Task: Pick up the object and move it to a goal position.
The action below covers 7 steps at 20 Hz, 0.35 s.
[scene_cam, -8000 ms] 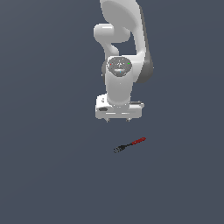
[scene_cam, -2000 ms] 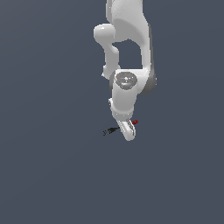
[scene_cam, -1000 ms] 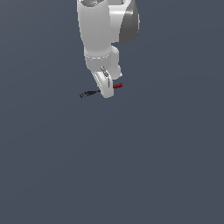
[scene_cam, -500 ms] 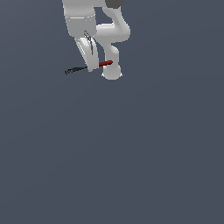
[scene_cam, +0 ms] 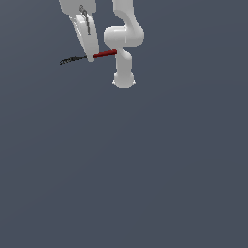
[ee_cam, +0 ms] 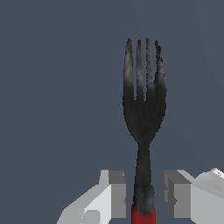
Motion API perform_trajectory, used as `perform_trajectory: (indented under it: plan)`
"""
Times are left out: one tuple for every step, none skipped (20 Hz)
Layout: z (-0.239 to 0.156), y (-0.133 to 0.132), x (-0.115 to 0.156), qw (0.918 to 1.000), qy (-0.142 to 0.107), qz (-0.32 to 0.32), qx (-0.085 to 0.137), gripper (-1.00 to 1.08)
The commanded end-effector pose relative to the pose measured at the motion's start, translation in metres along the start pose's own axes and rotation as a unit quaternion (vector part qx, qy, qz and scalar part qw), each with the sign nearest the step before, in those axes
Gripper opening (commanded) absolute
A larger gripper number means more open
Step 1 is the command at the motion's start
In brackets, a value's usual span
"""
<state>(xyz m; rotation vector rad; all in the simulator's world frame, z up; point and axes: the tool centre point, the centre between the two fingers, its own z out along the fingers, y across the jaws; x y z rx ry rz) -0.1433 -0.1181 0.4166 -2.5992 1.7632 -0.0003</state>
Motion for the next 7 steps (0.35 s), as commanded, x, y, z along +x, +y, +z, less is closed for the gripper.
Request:
perform_trajectory:
  plan:
    - [-0.0061,0.0032,0.0017,1.0000,0.000,-0.001,0.000,-1.00]
    - [-0.0074,0.0037,0.0023,1.0000,0.000,-0.001,0.000,-1.00]
    - [-0.0081,0.0039,0.0027,1.0000,0.000,-0.001,0.000,-1.00]
    - [-0.0084,0.0037,0.0027,1.0000,0.000,-0.001,0.000,-1.00]
    - [-0.0081,0.0033,0.0028,1.0000,0.000,-0.001,0.000,-1.00]
    - [-0.0075,0.0027,0.0028,1.0000,0.000,-0.001,0.000,-1.00]
    - [-0.0073,0.0025,0.0027,1.0000,0.000,-0.001,0.000,-1.00]
